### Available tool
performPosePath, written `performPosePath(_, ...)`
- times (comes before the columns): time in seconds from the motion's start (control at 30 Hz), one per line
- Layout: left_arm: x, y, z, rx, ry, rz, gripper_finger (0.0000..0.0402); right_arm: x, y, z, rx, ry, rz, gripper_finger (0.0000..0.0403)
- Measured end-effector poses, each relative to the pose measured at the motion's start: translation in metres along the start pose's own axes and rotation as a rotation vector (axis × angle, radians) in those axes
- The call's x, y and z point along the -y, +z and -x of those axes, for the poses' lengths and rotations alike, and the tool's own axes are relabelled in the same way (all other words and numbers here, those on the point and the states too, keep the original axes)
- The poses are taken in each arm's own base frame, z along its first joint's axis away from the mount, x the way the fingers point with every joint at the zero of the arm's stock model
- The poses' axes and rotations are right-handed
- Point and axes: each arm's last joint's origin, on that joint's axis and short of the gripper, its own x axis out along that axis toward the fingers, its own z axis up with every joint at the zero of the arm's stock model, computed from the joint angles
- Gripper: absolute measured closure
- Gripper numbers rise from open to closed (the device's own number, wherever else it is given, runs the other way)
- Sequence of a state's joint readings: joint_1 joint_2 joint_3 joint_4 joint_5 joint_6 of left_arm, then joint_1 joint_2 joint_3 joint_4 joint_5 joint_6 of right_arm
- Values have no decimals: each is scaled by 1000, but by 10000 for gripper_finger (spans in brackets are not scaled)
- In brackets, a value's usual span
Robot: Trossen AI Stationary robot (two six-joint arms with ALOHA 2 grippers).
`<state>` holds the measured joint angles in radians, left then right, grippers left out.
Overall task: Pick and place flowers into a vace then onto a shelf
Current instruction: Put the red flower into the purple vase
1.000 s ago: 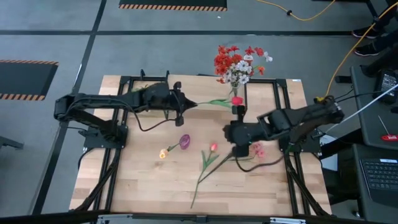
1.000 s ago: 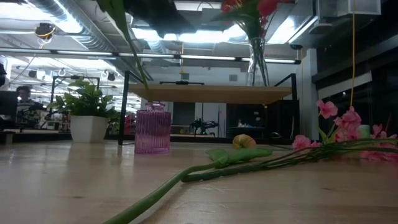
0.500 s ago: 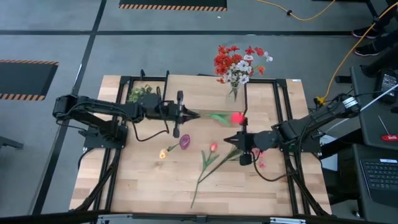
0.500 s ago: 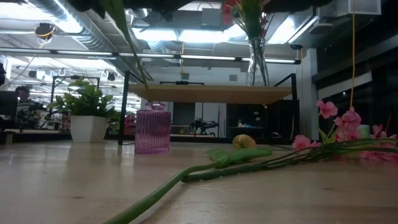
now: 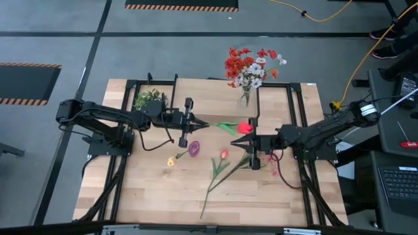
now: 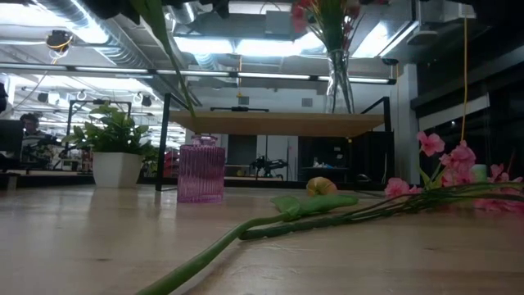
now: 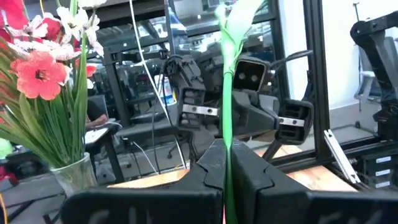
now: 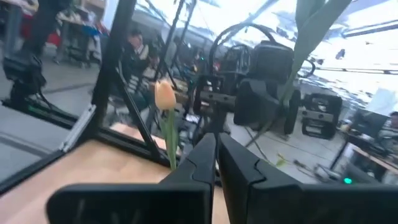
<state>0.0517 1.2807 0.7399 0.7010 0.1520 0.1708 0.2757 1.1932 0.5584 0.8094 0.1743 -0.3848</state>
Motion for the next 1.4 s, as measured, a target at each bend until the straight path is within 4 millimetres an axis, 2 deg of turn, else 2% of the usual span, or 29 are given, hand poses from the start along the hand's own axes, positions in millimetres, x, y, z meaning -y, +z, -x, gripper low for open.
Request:
performPosePath(0.2, 2, -10, -9, 15, -2, -24, 398, 14, -4, -2, 27, 14, -39, 380)
performPosePath(0.43, 3, -23, -17, 25, 2, -27, 398, 23, -19, -9, -11, -13, -42, 375)
performPosePath(0.7, 4, -31, -21, 1, -1, -25, 398, 40, -27, -14, 23, -97, -30, 302)
performPosePath(0.93, -2, -33, -20, -6, 25, -28, 398, 42, -30, -18, 96, -45, -24, 250)
performPosePath(1.07, -4, -33, -20, -8, 38, -29, 398, 45, -33, -22, 107, -64, -20, 244)
performPosePath(1.4, -5, -36, -20, -32, 40, -27, 398, 55, -27, -49, 120, -88, -40, 245)
